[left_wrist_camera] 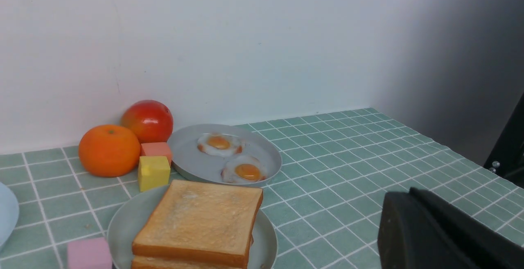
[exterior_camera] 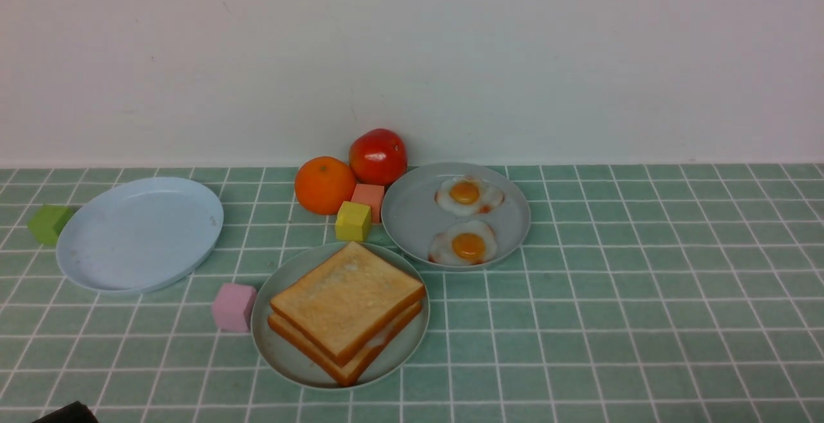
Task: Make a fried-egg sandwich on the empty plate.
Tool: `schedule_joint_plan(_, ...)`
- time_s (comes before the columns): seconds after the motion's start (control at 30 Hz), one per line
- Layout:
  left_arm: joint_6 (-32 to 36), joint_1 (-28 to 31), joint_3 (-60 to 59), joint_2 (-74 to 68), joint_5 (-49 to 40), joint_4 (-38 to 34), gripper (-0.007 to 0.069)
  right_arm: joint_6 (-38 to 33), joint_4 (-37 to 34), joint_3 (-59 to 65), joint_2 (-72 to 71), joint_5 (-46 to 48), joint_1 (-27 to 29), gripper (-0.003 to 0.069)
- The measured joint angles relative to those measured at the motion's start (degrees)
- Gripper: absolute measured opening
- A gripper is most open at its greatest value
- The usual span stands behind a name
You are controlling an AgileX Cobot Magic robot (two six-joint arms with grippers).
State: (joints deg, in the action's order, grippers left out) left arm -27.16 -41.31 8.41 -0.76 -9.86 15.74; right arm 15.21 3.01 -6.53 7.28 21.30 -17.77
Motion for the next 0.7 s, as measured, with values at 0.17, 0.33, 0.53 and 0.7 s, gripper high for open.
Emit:
schedule_joint_plan(0.17,0.00,0.00,0.00,0.04,0.00,0.00,-0.0013,-5.35,-2.10,5.47,-3.48,-3.10,11.64,-0.0014)
schedule_joint_plan(0.33,0.00,0.00,0.00,0.06,-0.07,0.00,-0.0010,-15.71,-7.73,7.85,-7.83,-1.71,16.11,-0.0014)
schedule_joint_plan(0.53,0.00,0.00,0.00,0.06,-0.19,0.00,-0.0001,-20.22,-8.85,7.60,-7.82,0.05,16.42,-0.0014)
schedule_joint_plan(0.7,0.00,0.00,0.00,0.06,-0.19,0.00,0.0004,-20.61,-9.12,7.56,-7.88,0.31,16.42,-0.0014)
